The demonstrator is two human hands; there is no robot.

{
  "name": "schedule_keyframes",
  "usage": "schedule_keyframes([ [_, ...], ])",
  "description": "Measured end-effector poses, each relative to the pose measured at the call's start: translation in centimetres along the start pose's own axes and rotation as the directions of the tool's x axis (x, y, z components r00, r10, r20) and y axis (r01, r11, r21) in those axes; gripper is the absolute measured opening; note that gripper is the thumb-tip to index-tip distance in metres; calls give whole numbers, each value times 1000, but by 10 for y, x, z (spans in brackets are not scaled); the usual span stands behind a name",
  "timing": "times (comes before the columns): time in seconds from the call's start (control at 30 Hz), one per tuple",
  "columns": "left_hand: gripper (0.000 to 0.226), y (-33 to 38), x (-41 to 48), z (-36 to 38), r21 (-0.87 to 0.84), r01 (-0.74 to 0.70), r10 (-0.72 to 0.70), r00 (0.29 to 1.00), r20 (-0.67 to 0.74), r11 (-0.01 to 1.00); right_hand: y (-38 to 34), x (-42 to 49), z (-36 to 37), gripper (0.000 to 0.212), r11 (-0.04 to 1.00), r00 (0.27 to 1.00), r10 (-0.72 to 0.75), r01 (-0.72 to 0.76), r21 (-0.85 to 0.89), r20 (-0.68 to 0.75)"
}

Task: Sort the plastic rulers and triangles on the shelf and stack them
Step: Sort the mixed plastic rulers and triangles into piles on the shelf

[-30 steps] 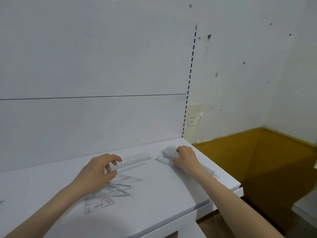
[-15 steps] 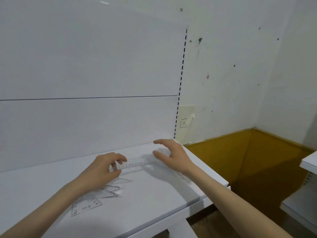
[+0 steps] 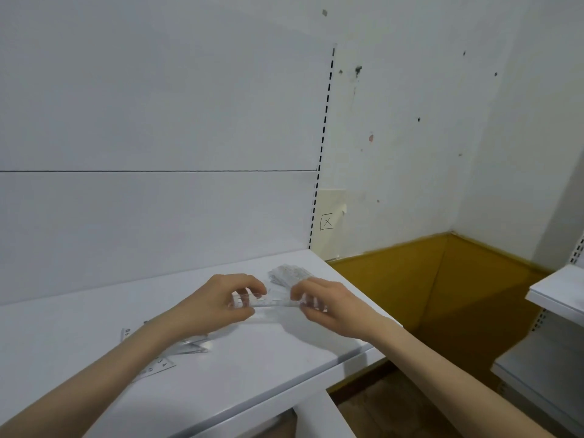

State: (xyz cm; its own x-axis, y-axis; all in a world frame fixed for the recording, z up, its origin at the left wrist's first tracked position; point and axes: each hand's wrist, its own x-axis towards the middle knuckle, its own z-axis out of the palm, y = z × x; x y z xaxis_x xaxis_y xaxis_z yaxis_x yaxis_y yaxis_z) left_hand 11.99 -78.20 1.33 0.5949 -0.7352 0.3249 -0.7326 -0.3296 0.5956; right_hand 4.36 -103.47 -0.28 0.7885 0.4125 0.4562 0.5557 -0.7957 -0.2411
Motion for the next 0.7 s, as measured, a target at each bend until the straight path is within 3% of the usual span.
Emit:
schedule_keyframes([
  [0.1,40,-19,-3,-5,103,93,-91,996,-24,990,16,-7,-6,16,985,981,168,-162,68,-101],
  [0.2,41,-41,-17,-12,185,218,-205,975,-84,958,37,-7,-1,22,907,887,421,-417,59,-188],
  [0.33,37,-55,-40,-22,212,262,-247,965,-93,942,58,3,21,23,771,767,634,-637,2,-100],
  [0.4,36,-58,-48,-27,236,271,-254,962,-98,933,63,6,29,29,745,748,663,-664,-71,-33],
  [0.5,34,-62,-55,-35,251,285,-265,958,-112,925,60,6,33,35,758,783,621,-606,-240,-17],
  [0.7,27,-63,-69,-46,296,298,-274,954,-120,908,55,10,28,39,760,797,599,-595,-261,-76],
])
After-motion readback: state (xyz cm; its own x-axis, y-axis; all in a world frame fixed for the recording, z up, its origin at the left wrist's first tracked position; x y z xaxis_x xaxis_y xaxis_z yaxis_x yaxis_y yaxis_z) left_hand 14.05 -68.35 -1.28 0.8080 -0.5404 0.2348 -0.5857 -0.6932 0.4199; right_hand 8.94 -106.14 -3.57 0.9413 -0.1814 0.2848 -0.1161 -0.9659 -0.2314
